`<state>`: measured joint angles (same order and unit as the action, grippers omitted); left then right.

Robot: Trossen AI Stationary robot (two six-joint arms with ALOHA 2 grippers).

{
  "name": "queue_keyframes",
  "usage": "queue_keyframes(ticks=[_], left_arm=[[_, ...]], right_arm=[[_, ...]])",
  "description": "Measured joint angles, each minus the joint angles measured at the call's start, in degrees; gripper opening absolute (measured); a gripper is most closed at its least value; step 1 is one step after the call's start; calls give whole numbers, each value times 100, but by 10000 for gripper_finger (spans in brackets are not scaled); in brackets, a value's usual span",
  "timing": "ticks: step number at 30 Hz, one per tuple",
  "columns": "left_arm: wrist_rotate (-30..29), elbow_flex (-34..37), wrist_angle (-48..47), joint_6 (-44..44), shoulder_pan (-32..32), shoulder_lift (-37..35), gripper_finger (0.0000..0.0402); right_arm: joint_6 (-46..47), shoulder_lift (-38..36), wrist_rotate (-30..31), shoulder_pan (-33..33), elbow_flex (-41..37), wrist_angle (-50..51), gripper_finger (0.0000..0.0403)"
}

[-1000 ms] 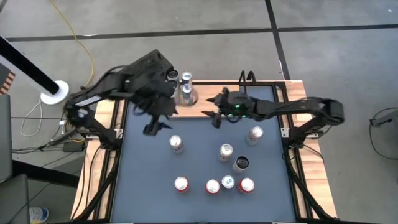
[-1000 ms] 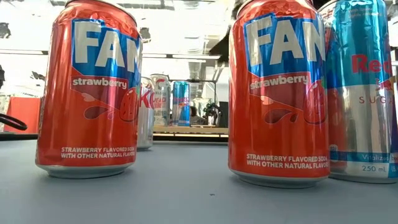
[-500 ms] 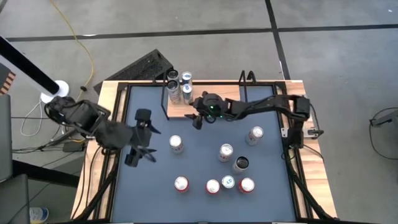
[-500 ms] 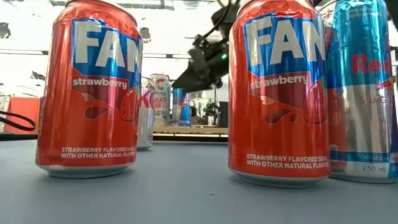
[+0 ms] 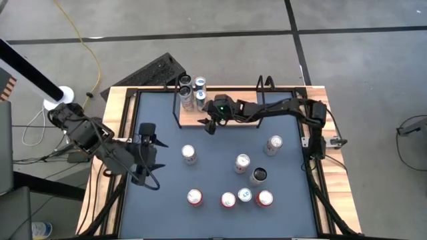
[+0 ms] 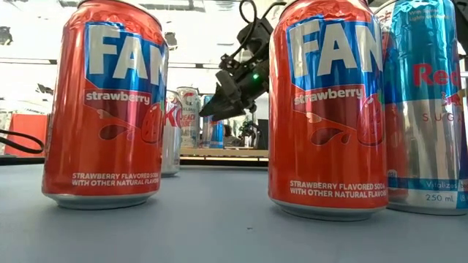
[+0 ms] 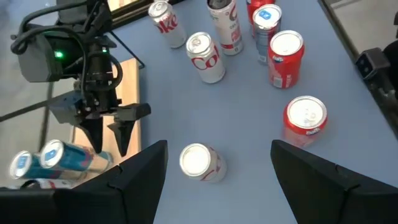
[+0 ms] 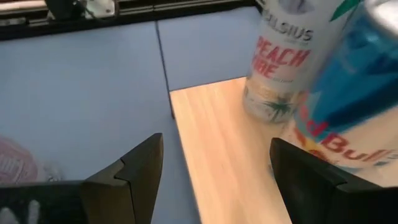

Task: Place canned beverage on shelf
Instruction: Put the left blue soda can aligned with the other blue soda can on the shelf

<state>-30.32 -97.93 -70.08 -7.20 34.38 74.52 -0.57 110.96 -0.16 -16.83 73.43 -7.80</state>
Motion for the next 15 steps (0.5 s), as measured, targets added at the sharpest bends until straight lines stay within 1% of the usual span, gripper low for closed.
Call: queue_keyframes(ticks=[4, 15], left_arm=[[-191, 0, -8, -2, 85, 0, 275], [-208, 0, -5, -50, 89, 0, 275]], right_arm=[[-38, 0, 2, -152, 0, 56, 276], [-47, -2, -261, -332, 0, -151, 276]])
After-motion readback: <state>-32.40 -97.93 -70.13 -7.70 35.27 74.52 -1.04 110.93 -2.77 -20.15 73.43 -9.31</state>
